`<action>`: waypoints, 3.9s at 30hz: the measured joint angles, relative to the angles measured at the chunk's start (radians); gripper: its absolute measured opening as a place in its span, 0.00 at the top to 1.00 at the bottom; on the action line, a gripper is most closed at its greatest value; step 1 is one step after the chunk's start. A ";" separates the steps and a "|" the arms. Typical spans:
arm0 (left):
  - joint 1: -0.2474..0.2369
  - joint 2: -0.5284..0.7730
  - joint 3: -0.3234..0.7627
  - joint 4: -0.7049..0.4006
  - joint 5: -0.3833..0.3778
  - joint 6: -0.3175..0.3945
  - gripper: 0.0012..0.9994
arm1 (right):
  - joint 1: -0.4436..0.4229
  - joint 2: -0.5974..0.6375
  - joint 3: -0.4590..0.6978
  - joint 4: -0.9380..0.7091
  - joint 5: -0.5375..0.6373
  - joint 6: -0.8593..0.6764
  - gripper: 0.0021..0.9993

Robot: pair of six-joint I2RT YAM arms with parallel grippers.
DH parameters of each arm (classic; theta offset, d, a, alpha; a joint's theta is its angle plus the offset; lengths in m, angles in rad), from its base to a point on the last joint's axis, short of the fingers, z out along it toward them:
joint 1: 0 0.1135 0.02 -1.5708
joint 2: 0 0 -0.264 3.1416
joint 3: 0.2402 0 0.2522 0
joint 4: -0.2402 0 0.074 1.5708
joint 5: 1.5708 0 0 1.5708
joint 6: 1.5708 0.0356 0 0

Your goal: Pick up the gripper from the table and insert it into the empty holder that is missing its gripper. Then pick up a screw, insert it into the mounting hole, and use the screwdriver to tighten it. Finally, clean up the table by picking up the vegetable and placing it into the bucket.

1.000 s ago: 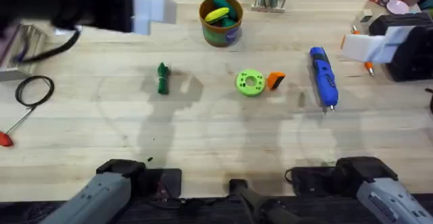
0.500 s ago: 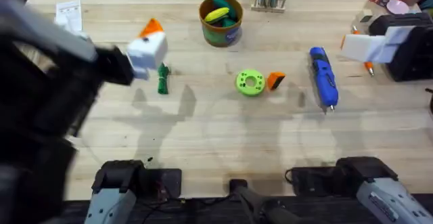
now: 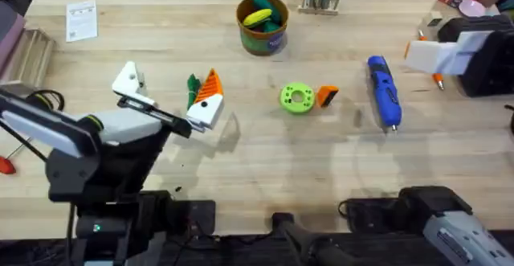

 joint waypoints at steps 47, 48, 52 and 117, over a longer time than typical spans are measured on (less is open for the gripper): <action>0.000 -0.049 -0.040 -0.182 0.785 0.078 0.01 | 0.000 0.000 0.000 0.000 0.000 0.000 0.04; 0.000 -0.049 -0.040 -0.182 0.785 0.078 0.01 | 0.000 0.000 0.000 0.000 0.000 0.000 0.04; 0.000 -0.049 -0.040 -0.182 0.785 0.079 0.01 | 0.000 0.000 0.000 0.000 0.000 0.000 0.04; 0.000 -0.049 -0.040 -0.182 0.786 0.079 0.01 | 0.350 0.514 0.271 -0.355 -0.043 0.083 0.02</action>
